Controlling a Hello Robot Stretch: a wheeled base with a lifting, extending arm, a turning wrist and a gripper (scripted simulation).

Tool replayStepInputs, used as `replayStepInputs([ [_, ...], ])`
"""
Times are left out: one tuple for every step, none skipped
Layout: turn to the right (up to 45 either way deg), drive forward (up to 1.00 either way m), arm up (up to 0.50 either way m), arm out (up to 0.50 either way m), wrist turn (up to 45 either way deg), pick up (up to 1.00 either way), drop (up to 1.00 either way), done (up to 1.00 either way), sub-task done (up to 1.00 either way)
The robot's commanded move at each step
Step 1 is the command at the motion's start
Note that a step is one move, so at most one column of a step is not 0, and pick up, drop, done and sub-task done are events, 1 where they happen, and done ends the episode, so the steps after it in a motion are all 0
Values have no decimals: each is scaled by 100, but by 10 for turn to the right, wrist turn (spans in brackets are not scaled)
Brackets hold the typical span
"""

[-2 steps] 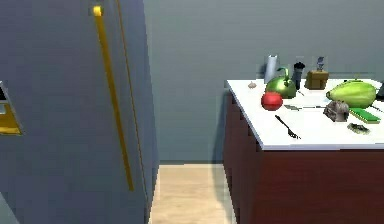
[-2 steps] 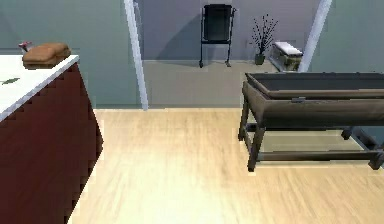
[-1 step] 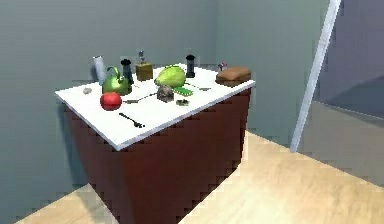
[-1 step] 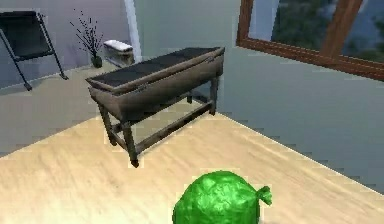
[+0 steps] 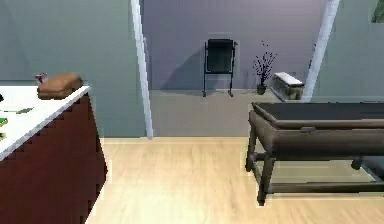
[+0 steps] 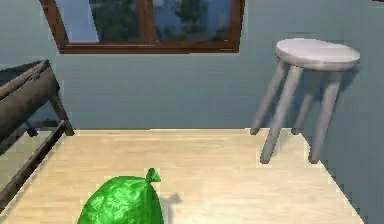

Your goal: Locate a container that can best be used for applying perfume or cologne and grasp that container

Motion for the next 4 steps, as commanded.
replayStepInputs([
  [0,75,0,0,0,0,0,0,0],
  [60,0,0,0,0,0,0,0,0],
  [0,100,0,0,0,0,0,0,0],
  [0,20,0,0,0,0,0,0,0],
])
